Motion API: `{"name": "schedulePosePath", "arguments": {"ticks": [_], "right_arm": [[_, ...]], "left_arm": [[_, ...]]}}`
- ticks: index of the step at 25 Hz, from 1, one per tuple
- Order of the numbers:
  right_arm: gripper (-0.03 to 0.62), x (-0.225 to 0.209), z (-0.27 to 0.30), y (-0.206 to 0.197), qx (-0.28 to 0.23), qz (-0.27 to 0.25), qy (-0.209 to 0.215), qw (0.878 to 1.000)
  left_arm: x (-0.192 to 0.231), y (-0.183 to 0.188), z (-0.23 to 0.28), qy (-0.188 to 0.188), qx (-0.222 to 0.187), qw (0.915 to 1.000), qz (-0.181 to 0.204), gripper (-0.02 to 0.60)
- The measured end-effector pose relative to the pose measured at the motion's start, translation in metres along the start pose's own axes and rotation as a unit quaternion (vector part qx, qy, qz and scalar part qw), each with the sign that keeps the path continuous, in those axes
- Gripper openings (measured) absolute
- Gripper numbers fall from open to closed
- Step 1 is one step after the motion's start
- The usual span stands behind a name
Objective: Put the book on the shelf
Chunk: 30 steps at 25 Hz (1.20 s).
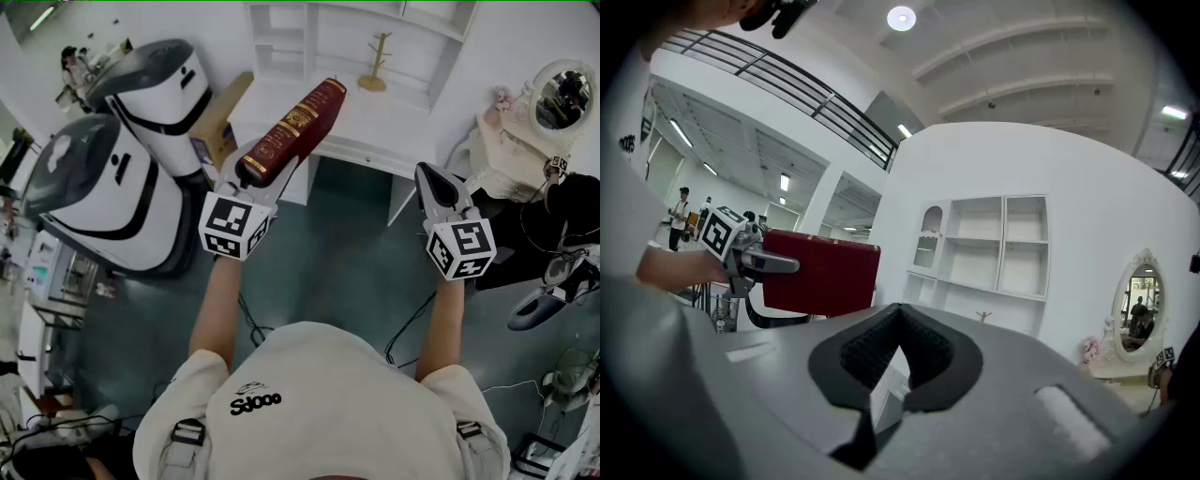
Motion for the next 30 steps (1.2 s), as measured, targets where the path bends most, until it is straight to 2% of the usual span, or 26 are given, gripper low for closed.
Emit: {"name": "schedulePosePath", "arguments": {"ticks": [5, 11, 17, 23, 30], "right_arm": [[0.002, 0.013, 0.009, 0.004, -0.002, 0.008, -0.006, 1.000], [0.002, 0.027, 0.012, 0.001, -0.014, 0.054, -0.024, 0.998], [0.002, 0.021, 0.019, -0.009, -0.006, 0.061, -0.023, 0.998], [0.002, -0.014, 0.046, -0.024, 0.002, 0.049, -0.016, 0.999], [0.002, -0.099, 0.106, -0.038, -0.015, 0.035, -0.006, 0.999]], "left_arm": [[0.016, -0.003, -0.010, 0.000, 0.001, 1.0000, -0.003, 0.227], [0.031, -0.019, -0.019, -0.004, 0.015, 0.9998, -0.014, 0.227], [0.034, -0.031, -0.005, -0.013, 0.021, 0.9995, -0.018, 0.227], [0.035, -0.048, 0.040, -0.021, 0.035, 0.9990, -0.019, 0.227], [0.044, -0.055, 0.136, -0.010, 0.036, 0.9993, -0.004, 0.227]]}}
Point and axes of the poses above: the fingertips, and each gripper's own axes: z forward along the fingers, x to its left, y out of its top, the point moved 10 cm from there along -z, backward along the fingers, and after that the axes turned 9 degrees about y, right-handed, at the moved point
